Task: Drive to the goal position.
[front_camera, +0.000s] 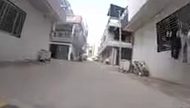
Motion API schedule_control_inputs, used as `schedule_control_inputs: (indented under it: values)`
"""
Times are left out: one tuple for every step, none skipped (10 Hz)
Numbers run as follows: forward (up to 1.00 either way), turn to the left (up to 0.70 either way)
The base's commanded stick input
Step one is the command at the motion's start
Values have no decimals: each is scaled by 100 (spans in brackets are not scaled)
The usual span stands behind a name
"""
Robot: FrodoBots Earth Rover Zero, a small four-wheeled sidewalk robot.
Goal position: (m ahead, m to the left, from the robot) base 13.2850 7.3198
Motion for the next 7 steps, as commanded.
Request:
schedule_control_inputs:
  values:
    - [100,0]
    - [100,0]
    - [100,0]
    - [100,0]
    - [100,0]
    - [100,0]
    - [100,0]
